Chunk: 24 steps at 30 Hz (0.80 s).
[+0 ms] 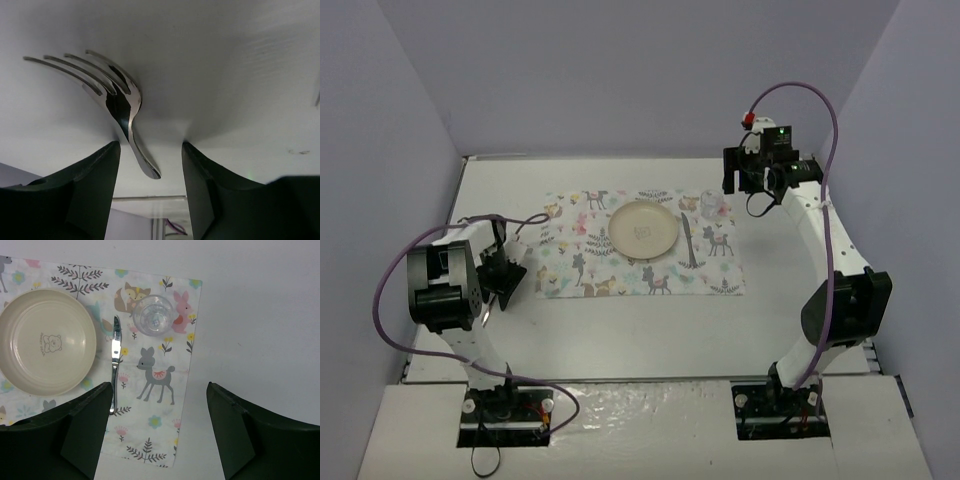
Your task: Set the dinner table for one person
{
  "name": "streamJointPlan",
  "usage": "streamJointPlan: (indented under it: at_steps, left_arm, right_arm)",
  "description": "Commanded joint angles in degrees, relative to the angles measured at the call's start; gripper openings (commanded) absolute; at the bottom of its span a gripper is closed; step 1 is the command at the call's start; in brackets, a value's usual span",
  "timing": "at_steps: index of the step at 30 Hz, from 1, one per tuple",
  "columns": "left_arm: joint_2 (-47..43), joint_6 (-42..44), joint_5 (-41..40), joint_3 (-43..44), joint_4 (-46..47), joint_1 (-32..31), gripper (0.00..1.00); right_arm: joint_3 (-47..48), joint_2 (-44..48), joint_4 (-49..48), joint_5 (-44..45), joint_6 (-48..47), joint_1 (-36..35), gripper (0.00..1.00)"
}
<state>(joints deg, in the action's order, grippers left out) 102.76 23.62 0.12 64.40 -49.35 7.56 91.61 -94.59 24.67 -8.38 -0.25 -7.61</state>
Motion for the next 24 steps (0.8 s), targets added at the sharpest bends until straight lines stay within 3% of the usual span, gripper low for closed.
streamJointPlan:
  at_steps: [1,8,9,10,11,12,13,18,24]
  left_arm:
    - [2.85,0.51,0.60,4.38,-3.30,1.01,0.49]
    - [8.62,0.77,2.18,7.85,-5.90,2.26,0.45]
    - [9.41,0.86,2.57,8.07,-6.21,2.39,0.41]
    - [9.94,0.77,3.19,8.24,-6.53,2.46,0.29]
    - [10.21,0.52,4.02,8.35,-6.84,2.46,0.11]
    - [10.32,0.23,4.60,8.49,-7.08,2.46,0.03]
    - [10.30,-0.05,4.96,8.60,-7.06,2.46,0.00]
    - [6.73,-2.18,6.08,11.43,-7.23,2.41,0.00]
    - [1.24,-4.83,6.37,25.71,-11.62,-1.06,0.00]
  right_arm:
    - [1.02,2.91,-2.39,-0.58,0.21,0.76,0.73]
    - [0.96,2.22,-2.43,-0.65,-0.01,1.20,0.73]
    - [1.00,2.04,-2.43,-0.61,-0.01,1.20,0.73]
    - [1.07,1.85,-2.46,-0.61,-0.04,1.20,0.73]
    - [1.18,1.64,-2.51,-0.66,-0.09,1.20,0.73]
    - [1.26,1.36,-2.46,-0.61,-0.10,1.20,0.73]
    - [1.34,1.14,-2.48,-0.58,-0.10,1.20,0.73]
    - [2.01,0.02,-2.52,-0.43,-0.10,1.20,0.73]
    - [1.27,-0.40,-3.19,0.40,0.13,1.20,0.72]
